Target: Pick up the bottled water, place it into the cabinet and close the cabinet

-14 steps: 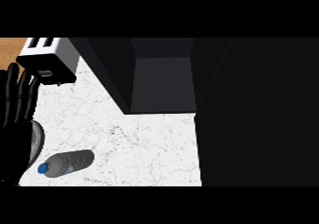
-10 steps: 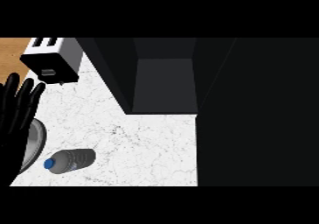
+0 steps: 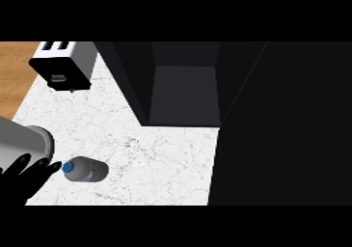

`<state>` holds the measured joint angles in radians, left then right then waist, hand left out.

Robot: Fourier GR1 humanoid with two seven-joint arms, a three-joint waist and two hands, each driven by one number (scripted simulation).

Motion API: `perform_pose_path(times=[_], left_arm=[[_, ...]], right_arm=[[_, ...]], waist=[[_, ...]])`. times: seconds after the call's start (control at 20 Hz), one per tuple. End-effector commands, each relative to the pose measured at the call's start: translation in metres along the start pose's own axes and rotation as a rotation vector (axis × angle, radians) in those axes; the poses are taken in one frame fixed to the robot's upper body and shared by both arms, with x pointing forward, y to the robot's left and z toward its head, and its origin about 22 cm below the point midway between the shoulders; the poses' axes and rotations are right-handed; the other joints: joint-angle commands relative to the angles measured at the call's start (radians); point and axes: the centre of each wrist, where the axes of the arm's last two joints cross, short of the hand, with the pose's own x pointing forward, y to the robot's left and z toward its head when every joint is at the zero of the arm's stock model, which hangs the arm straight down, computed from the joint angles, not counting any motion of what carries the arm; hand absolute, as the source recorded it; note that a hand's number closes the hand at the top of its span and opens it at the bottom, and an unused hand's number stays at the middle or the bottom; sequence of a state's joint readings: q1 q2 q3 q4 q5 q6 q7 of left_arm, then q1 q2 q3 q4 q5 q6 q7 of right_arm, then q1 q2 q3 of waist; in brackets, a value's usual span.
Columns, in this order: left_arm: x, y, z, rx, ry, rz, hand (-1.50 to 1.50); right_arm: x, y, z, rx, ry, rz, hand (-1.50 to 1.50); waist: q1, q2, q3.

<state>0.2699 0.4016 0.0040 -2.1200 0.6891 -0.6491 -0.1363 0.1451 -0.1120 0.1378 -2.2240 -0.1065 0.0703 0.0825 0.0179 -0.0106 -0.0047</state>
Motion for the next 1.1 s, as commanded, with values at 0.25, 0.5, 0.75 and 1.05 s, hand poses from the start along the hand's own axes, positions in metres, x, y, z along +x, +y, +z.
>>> perform_pose_path(times=[0.25,0.5,0.75,1.05], left_arm=[[0.077,0.041,0.088,-0.066,-0.009,0.117,-1.50],[0.098,0.037,0.106,-0.062,0.026,0.123,-1.50],[0.105,0.032,0.125,-0.040,0.068,0.115,-1.50],[0.108,0.031,0.125,-0.024,0.059,0.092,-1.50]], right_arm=[[0.054,0.015,0.026,0.045,0.005,-0.053,-1.50],[0.073,0.024,0.027,0.038,0.016,-0.054,-1.50],[0.080,0.031,0.032,0.043,0.021,-0.048,-1.50],[0.091,0.027,0.030,0.043,0.006,-0.056,-1.50]], waist=[[0.007,0.002,0.003],[0.000,0.005,0.004],[-0.003,0.004,0.003],[-0.011,0.006,0.004]])
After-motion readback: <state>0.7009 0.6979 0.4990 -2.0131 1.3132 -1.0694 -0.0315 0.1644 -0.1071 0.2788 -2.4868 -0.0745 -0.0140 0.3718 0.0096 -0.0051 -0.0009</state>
